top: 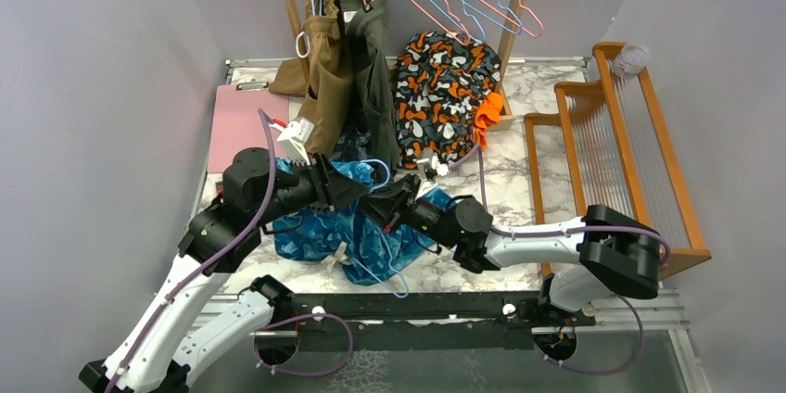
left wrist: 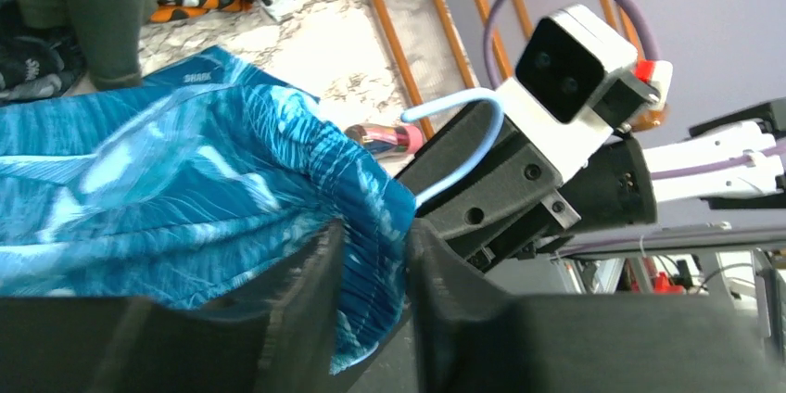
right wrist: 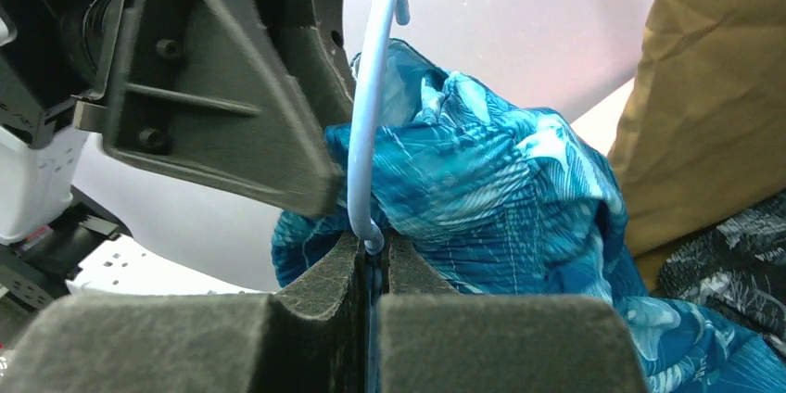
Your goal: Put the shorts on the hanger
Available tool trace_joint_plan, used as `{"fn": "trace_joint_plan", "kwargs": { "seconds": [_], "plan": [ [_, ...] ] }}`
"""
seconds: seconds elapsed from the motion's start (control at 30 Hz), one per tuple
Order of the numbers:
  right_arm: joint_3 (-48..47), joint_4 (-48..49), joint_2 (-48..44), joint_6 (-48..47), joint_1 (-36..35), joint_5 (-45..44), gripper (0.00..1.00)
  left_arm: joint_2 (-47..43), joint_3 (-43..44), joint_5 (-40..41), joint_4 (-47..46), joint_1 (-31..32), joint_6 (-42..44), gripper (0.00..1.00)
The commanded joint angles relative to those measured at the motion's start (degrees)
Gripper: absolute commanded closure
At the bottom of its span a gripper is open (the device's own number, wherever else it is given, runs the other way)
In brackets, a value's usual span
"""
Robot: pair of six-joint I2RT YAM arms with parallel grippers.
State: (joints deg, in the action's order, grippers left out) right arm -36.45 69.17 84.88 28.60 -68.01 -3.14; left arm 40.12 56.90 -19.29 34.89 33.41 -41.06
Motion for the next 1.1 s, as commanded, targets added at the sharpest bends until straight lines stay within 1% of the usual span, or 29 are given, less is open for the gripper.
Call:
{"fn": "trace_joint_plan", "kwargs": {
  "seconds": [0.0,0.13,0.23,0.27,0.4,0.5,0.67,0.83,0.97,1.07],
  "plan": [
    [0.1,9.3,-3.8,-0.3,-0.2,-2.0,0.99,-1.4,2.4,-4.9,1.5,0.4,-0.1,0.55],
    [0.7,9.8,-4.8,-0.9,-0.2,-2.5,0.99,-2.3,5.4,-5.4,2.0,0.3,0.0,0.23],
    [1.0,10.4,-5.1,-0.9,-0.2,-2.9,0.99,-3.2,7.6,-5.1,1.9,0.4,0.6,0.04],
    [1.0,10.9,-5.1,-0.9,-0.2,-2.9,0.99,-3.2,8.4,-5.1,2.0,0.4,1.0,0.01],
    [0.9,12.1,-5.3,-1.5,-0.2,-2.5,0.99,-3.0,11.8,-6.3,1.9,0.4,2.6,0.01],
    [1.1,12.4,-6.3,-2.4,-0.2,-2.4,0.99,-3.5,15.7,-6.8,1.7,0.3,5.7,0.01],
    [1.3,10.5,-10.3,-6.0,-0.2,-2.1,0.99,-9.1,19.1,-6.1,-4.3,0.3,11.3,0.01],
    [-0.5,2.9,-16.0,-12.4,-0.2,1.2,0.99,-13.5,20.0,-2.6,-9.2,0.3,16.1,0.01],
    [-2.4,-4.7,-21.7,-17.7,-0.2,4.2,0.99,-13.3,20.3,-2.7,-9.7,0.3,18.4,0.01],
    [-4.8,-11.1,-26.5,-20.8,-0.2,6.4,0.99,-13.4,22.2,-3.6,-11.0,0.3,20.0,0.01]
  ]
}}
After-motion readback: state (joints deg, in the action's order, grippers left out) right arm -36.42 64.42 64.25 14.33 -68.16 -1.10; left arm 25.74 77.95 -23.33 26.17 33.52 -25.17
